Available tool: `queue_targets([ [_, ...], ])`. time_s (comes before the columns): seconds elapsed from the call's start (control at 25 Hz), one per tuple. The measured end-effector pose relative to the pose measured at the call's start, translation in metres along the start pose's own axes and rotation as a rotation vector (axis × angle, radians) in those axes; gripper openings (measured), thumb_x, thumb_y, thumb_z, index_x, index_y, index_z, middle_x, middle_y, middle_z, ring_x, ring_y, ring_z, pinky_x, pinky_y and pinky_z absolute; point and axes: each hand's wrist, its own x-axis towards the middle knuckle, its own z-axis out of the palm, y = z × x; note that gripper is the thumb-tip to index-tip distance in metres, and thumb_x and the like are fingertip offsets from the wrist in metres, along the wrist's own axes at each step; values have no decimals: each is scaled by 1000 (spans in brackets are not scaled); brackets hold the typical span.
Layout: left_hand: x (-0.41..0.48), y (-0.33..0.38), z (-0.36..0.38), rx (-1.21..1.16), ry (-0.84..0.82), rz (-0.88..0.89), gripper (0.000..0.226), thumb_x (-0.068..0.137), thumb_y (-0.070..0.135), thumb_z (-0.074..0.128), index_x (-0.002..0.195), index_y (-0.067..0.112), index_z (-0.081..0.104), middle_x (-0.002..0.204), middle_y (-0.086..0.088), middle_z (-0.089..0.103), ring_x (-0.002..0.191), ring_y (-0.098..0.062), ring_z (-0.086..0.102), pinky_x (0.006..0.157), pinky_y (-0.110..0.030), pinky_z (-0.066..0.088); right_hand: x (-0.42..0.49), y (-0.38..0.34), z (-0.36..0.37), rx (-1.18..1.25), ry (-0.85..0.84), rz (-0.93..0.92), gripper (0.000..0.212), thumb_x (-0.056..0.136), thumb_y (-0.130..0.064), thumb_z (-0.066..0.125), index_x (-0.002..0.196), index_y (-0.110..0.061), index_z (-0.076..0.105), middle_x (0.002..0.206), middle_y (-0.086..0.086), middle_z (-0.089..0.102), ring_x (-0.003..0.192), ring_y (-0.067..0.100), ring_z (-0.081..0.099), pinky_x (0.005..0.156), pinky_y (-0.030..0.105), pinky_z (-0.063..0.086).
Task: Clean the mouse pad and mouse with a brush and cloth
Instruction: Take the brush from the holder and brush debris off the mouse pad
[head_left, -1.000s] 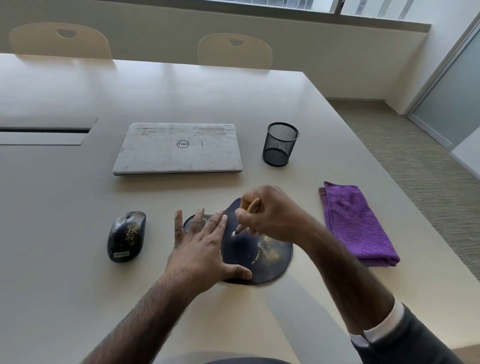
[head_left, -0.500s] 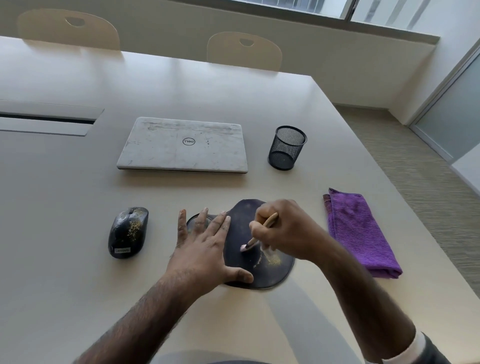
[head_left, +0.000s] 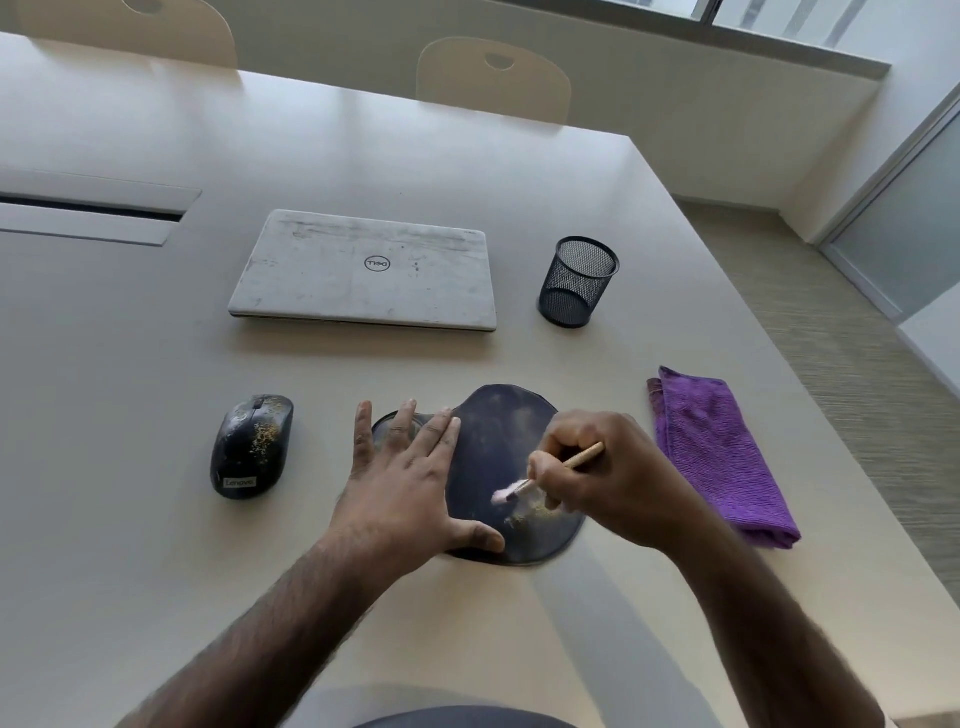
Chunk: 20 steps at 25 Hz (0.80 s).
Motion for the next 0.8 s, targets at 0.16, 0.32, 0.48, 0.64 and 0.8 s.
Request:
queue_targets([
  [0.16,0,-2,0,16,-11,18,138,61,105,31,162,21,-11,171,8,-12,152,-24,-29,113,-63,-26,2,-1,-4,-37,-80,-8,25,87,-14,70,64,-8,63,65,7,63,57,22,58,53,33,45],
  [0.32,0,-4,0,0,-47,33,142,57,106,33,161,21,-15,170,7,-18,151,-24,-32,114,-63,-26,10,-7,1,-59,-96,-39,27,88,-16,69,63,-9,62,65,5,63,56,20,61,54,37,49],
  [0.48,0,-3,0,-6,-53,20,142,58,105,33,161,22,-16,170,8,-17,152,-23,-30,115,-63,-24,6,-1,-11,-24,-71,96,33,90,-13,69,59,-8,59,58,10,64,48,12,63,49,34,53],
  [0.64,1,-2,1,-5,-60,17,141,58,105,32,161,22,-16,170,8,-17,152,-23,-30,115,-63,-24,17,17,-17,55,314,183,31,94,-16,69,63,-17,67,54,4,71,46,7,67,51,28,57],
  [0.8,0,-2,-1,6,-62,14,141,58,105,31,161,22,-16,170,8,-17,152,-23,-30,114,-63,-24,18,25,-23,76,205,309,26,92,-12,69,66,-6,69,51,6,70,46,16,70,49,30,59],
])
